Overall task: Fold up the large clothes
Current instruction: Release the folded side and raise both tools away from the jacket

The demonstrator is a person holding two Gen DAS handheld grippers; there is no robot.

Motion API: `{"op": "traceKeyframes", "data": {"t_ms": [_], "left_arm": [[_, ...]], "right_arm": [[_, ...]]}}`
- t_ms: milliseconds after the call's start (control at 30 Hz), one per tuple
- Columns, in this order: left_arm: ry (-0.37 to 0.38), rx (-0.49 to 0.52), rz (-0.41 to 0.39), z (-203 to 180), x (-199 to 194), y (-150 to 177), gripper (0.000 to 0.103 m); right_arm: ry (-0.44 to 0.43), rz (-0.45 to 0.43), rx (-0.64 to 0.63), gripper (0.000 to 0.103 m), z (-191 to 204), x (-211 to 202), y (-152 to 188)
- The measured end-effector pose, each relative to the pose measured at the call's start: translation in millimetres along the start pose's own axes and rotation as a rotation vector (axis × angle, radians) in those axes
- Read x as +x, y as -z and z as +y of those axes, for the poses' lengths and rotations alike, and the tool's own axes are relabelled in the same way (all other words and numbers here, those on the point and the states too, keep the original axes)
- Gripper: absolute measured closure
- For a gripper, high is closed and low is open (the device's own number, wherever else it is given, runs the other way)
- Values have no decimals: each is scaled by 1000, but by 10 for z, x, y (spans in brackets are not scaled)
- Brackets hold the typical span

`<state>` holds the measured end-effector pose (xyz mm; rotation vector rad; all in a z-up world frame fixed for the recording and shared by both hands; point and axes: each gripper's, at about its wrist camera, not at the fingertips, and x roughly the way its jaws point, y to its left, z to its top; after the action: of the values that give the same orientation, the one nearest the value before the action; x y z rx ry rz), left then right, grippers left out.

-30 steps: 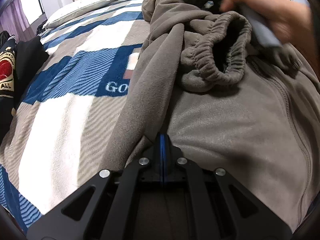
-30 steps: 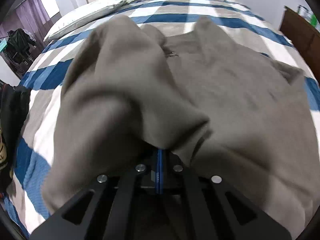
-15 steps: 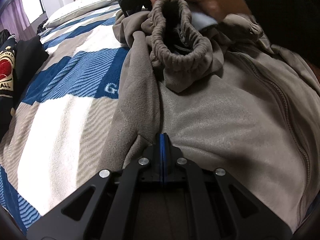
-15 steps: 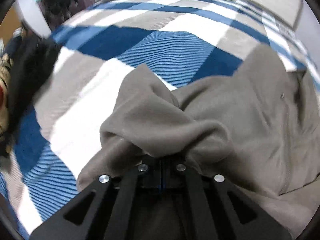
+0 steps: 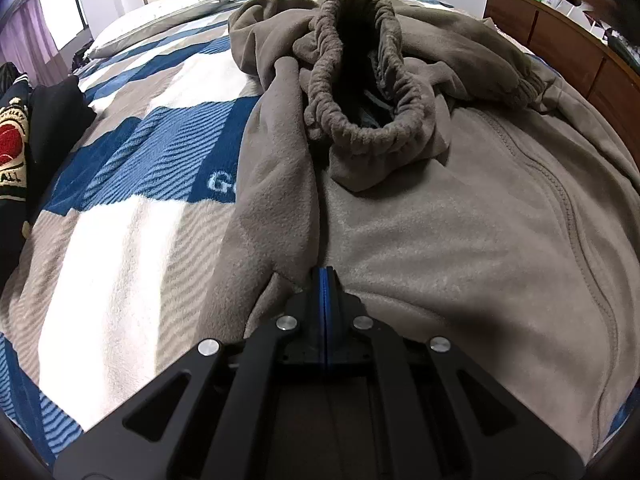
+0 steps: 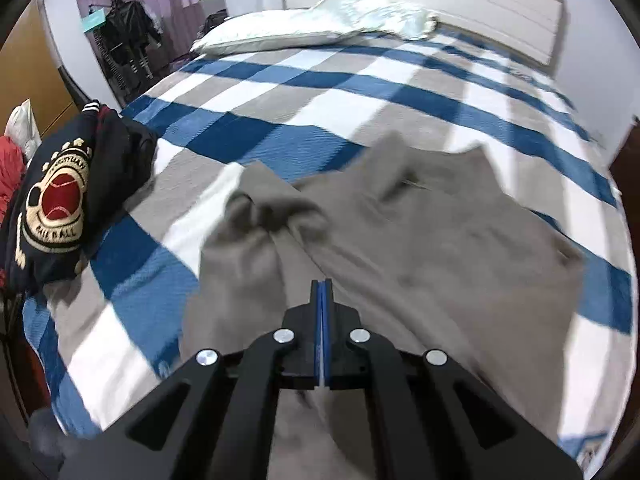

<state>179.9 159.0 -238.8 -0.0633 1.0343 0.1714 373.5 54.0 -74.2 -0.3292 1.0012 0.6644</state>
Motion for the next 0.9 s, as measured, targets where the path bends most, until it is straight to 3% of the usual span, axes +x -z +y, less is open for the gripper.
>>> {"op": "traceKeyframes", "data": {"t_ms": [233, 333, 467, 567, 767, 900], "left_arm": [[-17, 0, -5, -18, 5, -7, 100], [-40, 18, -17, -62, 0, 22, 100], [-61, 32, -26, -98, 6, 41, 100], [-63, 35, -27, -107, 16, 46, 100], [-52, 39, -26, -99, 50, 31, 100], [-56, 61, -31, -108, 63, 33, 100]], "right_arm": [[-11, 61, 110, 101, -286, -171, 1011], [-51, 10, 179, 101, -300, -82, 1239], [-49, -45, 273, 101, -393, 122, 1220], [58, 0, 349, 103, -634, 439, 1162], [102, 22, 392, 103, -1075, 764, 1086], [42, 50, 495, 103, -1363, 859, 1007]]}}
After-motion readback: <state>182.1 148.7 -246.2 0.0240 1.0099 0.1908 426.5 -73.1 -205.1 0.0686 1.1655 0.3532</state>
